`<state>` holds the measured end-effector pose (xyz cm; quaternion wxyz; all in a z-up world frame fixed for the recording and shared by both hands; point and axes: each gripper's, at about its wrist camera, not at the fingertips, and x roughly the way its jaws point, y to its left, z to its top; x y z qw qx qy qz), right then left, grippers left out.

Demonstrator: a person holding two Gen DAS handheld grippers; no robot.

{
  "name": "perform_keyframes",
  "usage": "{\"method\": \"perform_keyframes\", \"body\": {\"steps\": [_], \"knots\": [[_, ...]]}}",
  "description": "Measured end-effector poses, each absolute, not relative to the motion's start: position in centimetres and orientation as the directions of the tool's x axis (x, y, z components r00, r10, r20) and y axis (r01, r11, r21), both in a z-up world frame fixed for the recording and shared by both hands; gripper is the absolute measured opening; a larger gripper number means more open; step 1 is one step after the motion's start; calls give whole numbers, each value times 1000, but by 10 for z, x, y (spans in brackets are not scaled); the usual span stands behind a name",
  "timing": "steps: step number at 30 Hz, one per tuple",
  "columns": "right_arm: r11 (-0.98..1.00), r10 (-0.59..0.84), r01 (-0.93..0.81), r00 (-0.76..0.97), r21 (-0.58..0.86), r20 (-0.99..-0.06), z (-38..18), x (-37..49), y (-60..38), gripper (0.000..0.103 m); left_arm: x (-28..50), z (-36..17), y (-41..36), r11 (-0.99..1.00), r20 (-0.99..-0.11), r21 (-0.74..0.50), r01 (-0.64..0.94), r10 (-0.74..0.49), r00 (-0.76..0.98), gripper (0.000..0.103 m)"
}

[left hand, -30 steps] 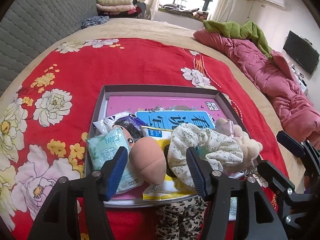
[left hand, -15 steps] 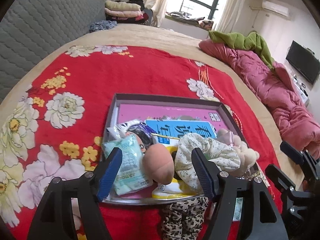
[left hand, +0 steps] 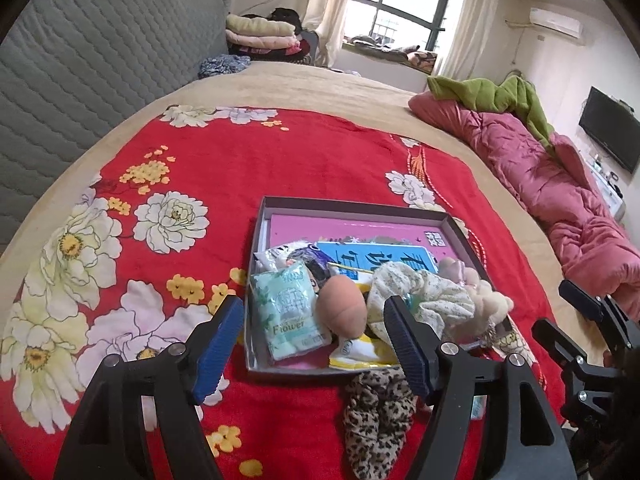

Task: Organize soft objects
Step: 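Withdraw both tools toward the leopard scrunchie and tissue pack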

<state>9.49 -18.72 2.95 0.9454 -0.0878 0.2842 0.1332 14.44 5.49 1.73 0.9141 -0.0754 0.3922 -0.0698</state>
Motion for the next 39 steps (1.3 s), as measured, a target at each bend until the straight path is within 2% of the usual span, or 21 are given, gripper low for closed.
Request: {"method": "perform_keyframes", "body": {"steps": [26, 39], "knots": [[913, 281, -396, 782, -95, -556, 35, 33, -184, 71, 70, 46, 7, 982, -718, -126, 139, -187, 670, 74], [899, 281, -422, 762, -118, -584, 27, 19, -187, 71, 54, 16, -6, 979, -780, -139, 151, -202, 592, 74]]}}
